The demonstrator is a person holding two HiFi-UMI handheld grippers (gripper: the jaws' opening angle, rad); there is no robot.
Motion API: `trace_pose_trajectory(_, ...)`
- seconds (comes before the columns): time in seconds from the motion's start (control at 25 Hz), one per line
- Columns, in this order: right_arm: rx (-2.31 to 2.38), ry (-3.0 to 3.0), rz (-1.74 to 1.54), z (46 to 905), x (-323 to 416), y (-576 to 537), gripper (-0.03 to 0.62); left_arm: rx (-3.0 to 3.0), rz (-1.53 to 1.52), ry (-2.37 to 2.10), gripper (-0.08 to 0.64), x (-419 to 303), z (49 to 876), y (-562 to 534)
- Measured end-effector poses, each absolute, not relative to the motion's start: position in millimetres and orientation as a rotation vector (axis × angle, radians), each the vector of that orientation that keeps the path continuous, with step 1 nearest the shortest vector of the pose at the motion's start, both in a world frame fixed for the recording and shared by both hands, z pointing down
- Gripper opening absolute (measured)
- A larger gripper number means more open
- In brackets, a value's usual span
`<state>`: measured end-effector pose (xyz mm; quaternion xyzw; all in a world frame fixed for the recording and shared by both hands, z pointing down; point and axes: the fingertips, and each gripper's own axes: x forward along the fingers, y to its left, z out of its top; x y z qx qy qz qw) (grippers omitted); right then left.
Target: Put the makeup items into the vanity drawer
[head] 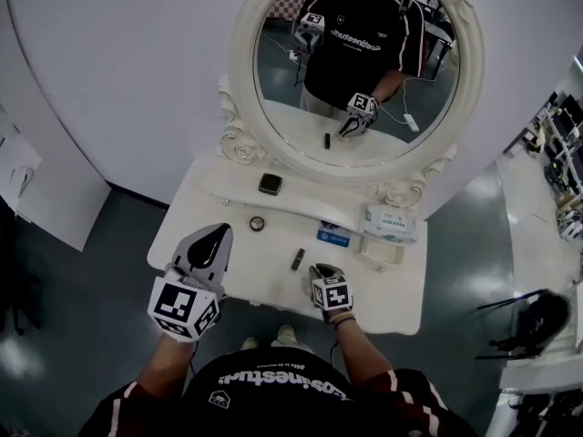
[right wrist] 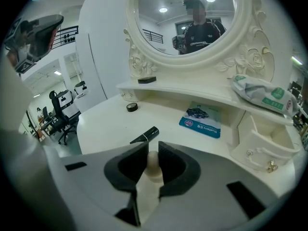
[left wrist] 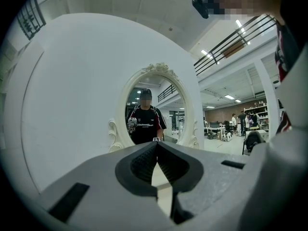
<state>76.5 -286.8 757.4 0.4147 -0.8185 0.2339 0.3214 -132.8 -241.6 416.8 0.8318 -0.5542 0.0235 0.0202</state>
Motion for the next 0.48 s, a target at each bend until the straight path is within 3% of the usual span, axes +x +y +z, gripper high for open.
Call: trace_pose_trajectory(0.48, 1.148, -2.158, 0.572, 728.6, 86.3, -285.3, 0.067, 2.630, 0.019, -1.662, 0.006, -125.7, 407.7, -244.9)
